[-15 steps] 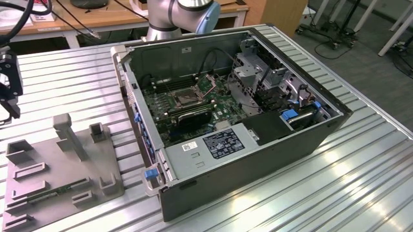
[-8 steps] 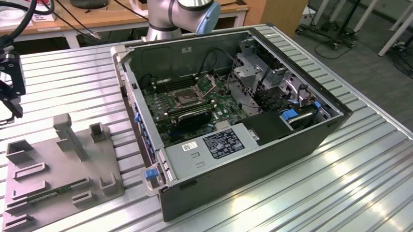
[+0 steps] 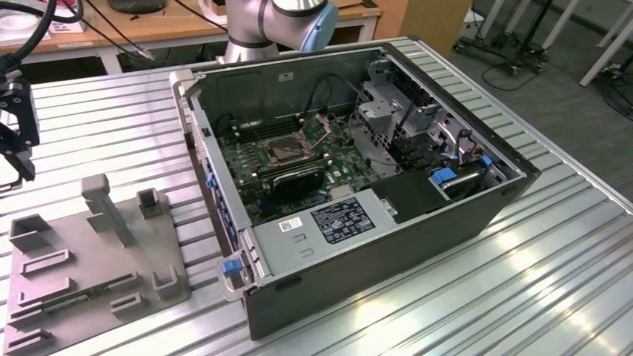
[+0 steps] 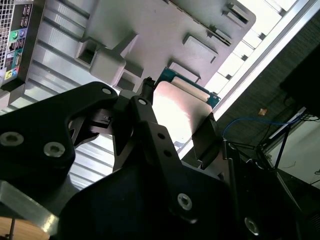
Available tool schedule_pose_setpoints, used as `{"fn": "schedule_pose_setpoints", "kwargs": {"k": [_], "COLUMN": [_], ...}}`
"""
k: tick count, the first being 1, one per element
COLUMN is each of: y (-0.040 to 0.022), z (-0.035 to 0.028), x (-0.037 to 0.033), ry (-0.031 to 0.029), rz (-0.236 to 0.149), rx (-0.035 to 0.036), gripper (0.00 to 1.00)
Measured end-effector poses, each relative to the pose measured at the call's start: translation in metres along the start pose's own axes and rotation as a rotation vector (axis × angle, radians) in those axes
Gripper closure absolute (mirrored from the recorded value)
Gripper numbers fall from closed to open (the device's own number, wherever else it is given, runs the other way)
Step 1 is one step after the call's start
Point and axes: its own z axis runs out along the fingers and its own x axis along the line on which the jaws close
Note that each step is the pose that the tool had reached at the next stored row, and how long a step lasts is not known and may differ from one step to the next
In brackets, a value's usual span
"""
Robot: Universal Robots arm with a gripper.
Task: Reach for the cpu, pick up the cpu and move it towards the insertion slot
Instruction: 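Pick up the cpu and move it towards the insertion slot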
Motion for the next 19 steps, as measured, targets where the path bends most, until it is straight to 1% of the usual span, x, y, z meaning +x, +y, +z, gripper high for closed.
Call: {"fn": "schedule_pose_setpoints", "kwargs": {"k": [3, 7, 10, 19], "y": [0.0001, 0.0003, 0.0003, 0.0001], "z": [-0.0014, -0.0054, -0.0057, -0.0056], "x": [-0.0001, -0.0002, -0.0008, -0.0058], "ry": [0.0, 0.0, -0.0001, 0.0], "rz": [0.0, 0.0, 0.0, 0.0], "rx": [0.0001, 0.0, -0.0001, 0.0001], "gripper": [0.45, 0.45, 0.45, 0.45]}}
